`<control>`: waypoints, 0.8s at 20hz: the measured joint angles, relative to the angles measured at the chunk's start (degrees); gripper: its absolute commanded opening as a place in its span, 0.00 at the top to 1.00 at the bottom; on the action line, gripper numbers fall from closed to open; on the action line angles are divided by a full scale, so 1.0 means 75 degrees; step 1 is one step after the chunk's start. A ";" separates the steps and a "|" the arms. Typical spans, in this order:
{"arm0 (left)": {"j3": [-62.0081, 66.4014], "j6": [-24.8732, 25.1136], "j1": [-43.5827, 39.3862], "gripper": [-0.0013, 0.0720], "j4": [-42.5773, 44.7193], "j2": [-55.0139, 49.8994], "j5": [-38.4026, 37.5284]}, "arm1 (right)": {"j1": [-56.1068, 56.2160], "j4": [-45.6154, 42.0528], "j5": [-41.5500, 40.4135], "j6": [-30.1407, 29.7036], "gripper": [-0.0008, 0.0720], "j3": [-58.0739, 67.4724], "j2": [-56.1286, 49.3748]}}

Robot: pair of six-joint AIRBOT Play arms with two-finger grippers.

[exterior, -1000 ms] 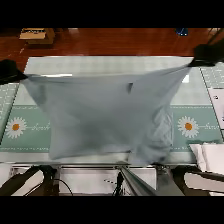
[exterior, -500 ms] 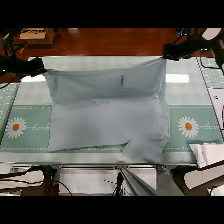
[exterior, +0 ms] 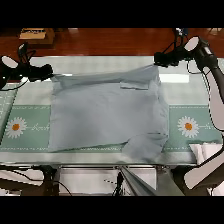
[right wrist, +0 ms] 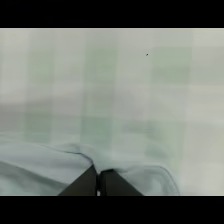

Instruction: Fold the shirts.

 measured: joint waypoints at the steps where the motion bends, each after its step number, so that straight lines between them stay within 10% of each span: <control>1: 0.0029 0.0175 0.0015 0.96 0.0000 -0.0012 -0.0108 | -0.0009 -0.0017 0.0175 0.0009 0.97 0.0000 0.0035; 16: 0.0326 -0.0277 0.0551 0.96 0.1125 -0.0058 -0.4409 | 0.0038 -0.1180 0.4301 0.1061 0.97 -0.0050 0.0583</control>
